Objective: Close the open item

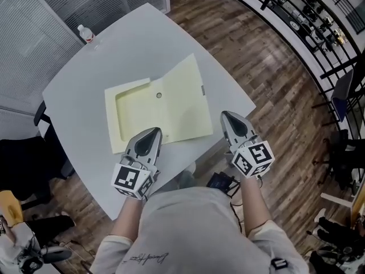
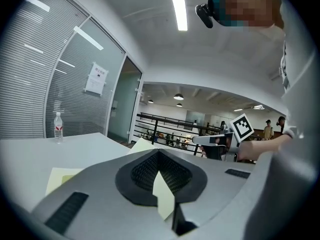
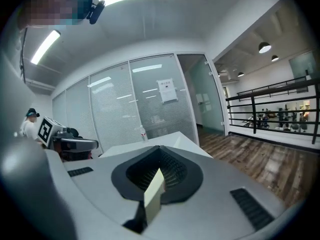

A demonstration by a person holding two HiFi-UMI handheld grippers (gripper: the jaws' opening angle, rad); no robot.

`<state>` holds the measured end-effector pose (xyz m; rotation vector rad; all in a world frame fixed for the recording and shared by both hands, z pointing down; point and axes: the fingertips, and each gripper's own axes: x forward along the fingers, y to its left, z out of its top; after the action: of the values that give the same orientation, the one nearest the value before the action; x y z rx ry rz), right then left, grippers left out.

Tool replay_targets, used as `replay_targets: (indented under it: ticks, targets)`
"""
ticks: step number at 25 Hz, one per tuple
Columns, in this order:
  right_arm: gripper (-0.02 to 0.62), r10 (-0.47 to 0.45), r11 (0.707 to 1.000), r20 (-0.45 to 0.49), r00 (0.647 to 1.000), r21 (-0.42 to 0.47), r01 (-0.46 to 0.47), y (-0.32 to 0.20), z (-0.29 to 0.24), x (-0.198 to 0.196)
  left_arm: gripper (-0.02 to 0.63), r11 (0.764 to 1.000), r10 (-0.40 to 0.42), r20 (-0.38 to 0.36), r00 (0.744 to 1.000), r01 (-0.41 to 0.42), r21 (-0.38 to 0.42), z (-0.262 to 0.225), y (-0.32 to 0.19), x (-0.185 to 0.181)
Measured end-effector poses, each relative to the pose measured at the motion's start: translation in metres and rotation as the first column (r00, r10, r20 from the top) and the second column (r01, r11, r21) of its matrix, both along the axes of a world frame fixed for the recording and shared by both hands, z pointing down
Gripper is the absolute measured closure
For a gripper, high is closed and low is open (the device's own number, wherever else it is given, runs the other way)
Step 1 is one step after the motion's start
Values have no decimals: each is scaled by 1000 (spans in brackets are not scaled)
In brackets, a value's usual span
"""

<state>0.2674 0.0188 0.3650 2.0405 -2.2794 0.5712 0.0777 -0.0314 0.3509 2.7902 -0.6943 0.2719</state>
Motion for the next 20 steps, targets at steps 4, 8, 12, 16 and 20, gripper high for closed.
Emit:
replay_targets:
  ticks: [4,8,12,16,20]
  targets:
    - [574,41,997,-18,999,-71,-42,-7,34,23,597,1000,-8,15,1000,8,-26,8,-5,-2]
    - [574,62,995,-49,997,-80,-65,-19,61,39,597,999,-8,30,1000,9,-37,14,-8,-4]
    - [574,71,988,-39,997,-133,-76,-28,92,47,597,999,-10,45,999,12,-49,17,-9,-5]
    - [574,48,985,-5,999,-164,-48,-32,112,41,597,998,-25,59,998,28,-55,21,-11,-13]
    - [574,24,981,18,1000,-195,-20,-34,129,27,597,996,-45,68,997,49,-69,29,-14,-25]
